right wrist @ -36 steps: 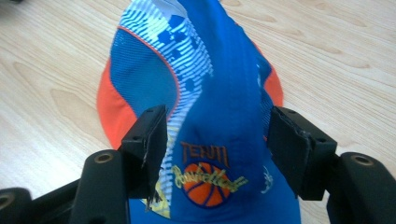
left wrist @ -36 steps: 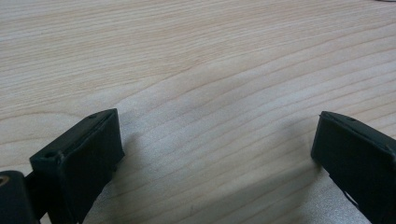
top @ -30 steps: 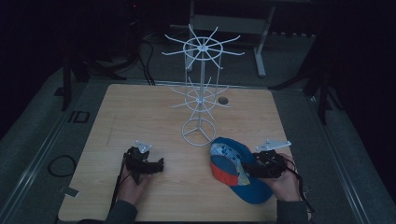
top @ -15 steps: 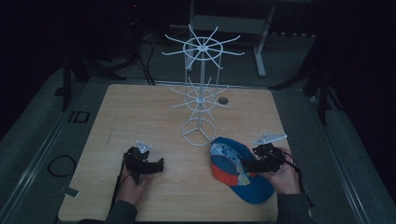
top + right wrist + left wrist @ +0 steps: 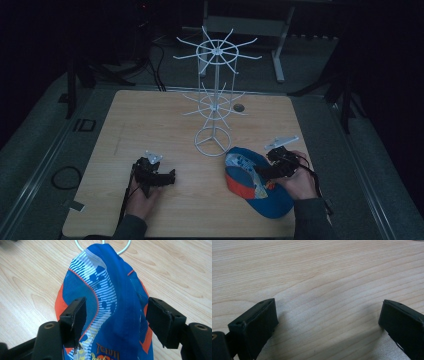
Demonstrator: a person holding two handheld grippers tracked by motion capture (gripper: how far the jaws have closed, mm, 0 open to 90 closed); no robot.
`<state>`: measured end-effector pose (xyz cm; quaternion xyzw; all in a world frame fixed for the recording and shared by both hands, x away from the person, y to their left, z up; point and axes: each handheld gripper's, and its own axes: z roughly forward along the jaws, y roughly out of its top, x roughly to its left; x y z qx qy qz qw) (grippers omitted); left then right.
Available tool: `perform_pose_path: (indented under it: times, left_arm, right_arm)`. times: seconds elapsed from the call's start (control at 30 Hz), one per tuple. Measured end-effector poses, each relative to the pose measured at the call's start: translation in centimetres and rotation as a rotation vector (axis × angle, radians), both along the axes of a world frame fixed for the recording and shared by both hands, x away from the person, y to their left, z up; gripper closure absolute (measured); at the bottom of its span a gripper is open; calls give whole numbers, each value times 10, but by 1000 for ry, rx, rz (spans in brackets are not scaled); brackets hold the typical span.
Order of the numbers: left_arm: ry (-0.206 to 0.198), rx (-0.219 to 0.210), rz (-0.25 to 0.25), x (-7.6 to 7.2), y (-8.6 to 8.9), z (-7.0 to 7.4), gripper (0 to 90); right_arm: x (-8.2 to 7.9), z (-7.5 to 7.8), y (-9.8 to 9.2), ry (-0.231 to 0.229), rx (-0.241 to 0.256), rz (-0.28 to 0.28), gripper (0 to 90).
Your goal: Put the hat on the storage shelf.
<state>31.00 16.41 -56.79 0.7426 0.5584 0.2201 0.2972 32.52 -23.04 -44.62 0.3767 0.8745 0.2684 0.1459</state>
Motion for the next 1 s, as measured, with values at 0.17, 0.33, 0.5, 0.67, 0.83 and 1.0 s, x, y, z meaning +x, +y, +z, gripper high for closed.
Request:
perform_pose_path:
  times: [0.17, 0.33, 0.5, 0.67, 0.83, 1.0]
  left_arm:
    - [-1, -4, 3, 0, 0, 0, 24]
    - [-2, -3, 2, 0, 0, 0, 24]
    - [-3, -3, 3, 0, 0, 0, 24]
    - [-3, -3, 3, 0, 0, 0, 24]
    - [-4, 0, 1, 0, 0, 0, 24]
    - [-4, -1, 2, 0, 0, 0, 24]
  right_arm:
    - [7, 0, 8, 4, -16, 15, 317]
    - [13, -1, 15, 8, -33, 32, 313]
    - [19, -3, 19, 14, -49, 44, 310]
    - [24, -4, 23, 22, -62, 52, 309]
    - [29, -5, 27, 25, -75, 60, 308]
    - [33, -7, 30, 36, -89, 66, 308]
